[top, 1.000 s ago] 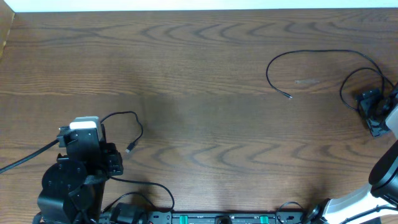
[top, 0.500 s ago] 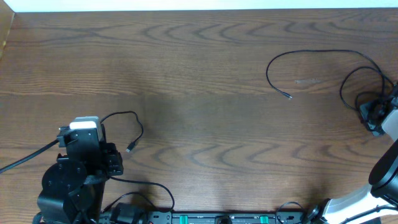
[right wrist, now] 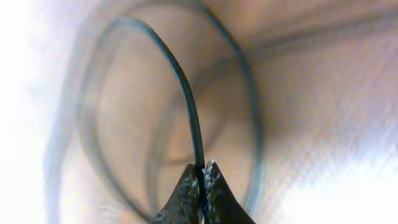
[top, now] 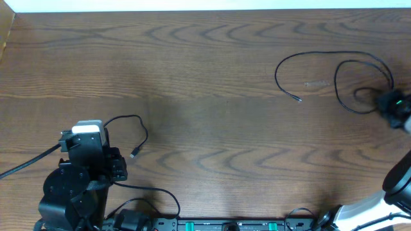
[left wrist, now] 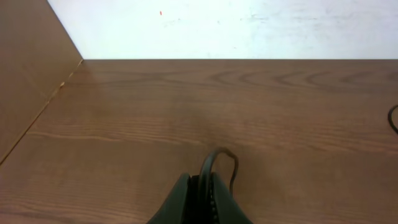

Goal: Untangle cables

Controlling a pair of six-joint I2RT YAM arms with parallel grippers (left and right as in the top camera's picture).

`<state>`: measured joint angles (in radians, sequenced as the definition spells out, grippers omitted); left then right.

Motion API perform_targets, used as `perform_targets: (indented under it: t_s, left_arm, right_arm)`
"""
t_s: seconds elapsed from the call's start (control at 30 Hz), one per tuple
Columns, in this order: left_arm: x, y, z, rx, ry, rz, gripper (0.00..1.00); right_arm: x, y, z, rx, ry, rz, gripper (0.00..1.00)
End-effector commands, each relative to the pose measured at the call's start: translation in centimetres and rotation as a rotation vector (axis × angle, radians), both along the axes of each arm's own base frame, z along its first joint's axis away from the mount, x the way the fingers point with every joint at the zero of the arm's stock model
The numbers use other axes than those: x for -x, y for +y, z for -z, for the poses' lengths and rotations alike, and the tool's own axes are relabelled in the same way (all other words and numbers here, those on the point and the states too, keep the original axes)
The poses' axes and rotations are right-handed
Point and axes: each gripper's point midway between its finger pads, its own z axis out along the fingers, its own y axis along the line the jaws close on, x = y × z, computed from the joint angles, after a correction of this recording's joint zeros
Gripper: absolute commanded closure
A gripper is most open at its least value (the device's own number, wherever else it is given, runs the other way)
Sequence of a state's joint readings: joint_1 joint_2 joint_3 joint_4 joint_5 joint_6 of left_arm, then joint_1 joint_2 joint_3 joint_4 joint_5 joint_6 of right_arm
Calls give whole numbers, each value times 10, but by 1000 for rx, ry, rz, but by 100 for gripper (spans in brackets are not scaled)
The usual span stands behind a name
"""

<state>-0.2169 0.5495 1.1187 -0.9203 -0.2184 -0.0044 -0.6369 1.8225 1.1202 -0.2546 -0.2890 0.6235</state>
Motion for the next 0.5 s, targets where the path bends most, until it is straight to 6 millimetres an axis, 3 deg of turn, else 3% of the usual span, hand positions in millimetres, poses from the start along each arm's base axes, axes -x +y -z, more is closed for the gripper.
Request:
perform_targets:
  t_s: [0.0,0.1,0.23,0.37,0.47]
  left_arm:
    - [1,1,1,13,2,-13,92]
    - [1,1,2,13,6,-13,92]
    - [2,2,3,11,12,-13,93]
    - [3,2,5,10,19,-13,92]
    - [3,2,5,10,19,-13,93]
  right_arm:
    - [-17,-31,-95,63,-198,-7,99]
    - [-6,-68,-143,150,-233,49,99]
    - [29,-123,-186,229,-236,193,99]
    - [72,-171,-215,275,-269,331,99]
    - [103,-194,-222,238,-302,443,99]
